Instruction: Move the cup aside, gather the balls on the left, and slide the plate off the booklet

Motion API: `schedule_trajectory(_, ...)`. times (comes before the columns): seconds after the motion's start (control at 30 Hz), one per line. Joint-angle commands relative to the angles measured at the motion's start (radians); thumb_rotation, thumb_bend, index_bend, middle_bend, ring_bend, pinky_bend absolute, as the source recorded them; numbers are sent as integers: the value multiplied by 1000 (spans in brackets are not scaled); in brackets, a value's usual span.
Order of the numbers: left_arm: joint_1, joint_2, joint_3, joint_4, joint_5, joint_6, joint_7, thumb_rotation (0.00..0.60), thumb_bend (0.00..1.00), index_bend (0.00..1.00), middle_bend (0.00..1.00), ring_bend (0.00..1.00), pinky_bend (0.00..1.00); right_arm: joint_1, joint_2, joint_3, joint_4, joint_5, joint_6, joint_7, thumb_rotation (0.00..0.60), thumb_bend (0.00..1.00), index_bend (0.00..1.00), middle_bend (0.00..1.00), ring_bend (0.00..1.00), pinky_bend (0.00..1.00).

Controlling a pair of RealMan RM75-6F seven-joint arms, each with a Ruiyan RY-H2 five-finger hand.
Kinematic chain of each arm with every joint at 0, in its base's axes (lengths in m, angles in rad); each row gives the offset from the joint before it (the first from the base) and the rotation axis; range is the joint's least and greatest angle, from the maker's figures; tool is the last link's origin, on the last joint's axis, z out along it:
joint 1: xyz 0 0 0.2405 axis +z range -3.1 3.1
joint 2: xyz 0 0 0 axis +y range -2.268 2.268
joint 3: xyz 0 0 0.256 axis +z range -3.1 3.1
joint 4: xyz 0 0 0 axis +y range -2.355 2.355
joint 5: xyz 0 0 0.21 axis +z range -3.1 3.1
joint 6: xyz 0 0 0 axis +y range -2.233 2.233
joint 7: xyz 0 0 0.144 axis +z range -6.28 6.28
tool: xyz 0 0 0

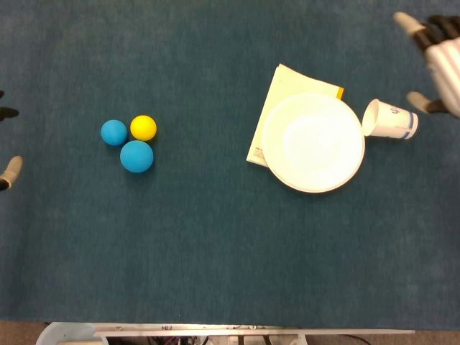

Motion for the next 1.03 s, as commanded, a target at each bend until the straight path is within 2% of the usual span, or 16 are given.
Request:
schedule_trajectory(0.03, -2, 5, 2, -8, 2, -3, 5, 600, 279, 257, 155, 74, 89, -101, 43, -20, -19, -92, 89, 32, 600, 165, 100, 276, 152, 179)
schedule_trajectory(0.27, 1, 7, 3, -28, -9, 2, 29, 600, 279, 257, 154, 74, 89, -261, 84, -35, -32, -221, 222, 69, 600, 165, 108, 276, 152, 180)
schedule_trajectory(0.53, 31, -24, 12, -39, 17, 71, 113, 600, 279, 257, 154, 74, 89, -446, 62, -55, 1, -335, 349, 98, 600, 165, 110, 276, 152, 179)
schedule_trajectory(0.83, 69, -53, 37, -27, 40, 113, 97, 600, 279, 257, 155, 74, 89, -580, 32, -37, 68, -372, 381, 155, 600, 164, 113, 279, 152, 180)
schedule_trajectory(1.03, 76, -50, 43, -40, 32, 109, 122, 600, 279, 257, 153, 74, 89, -620, 32, -8, 82, -396, 372, 164, 600, 165, 117, 279, 152, 180)
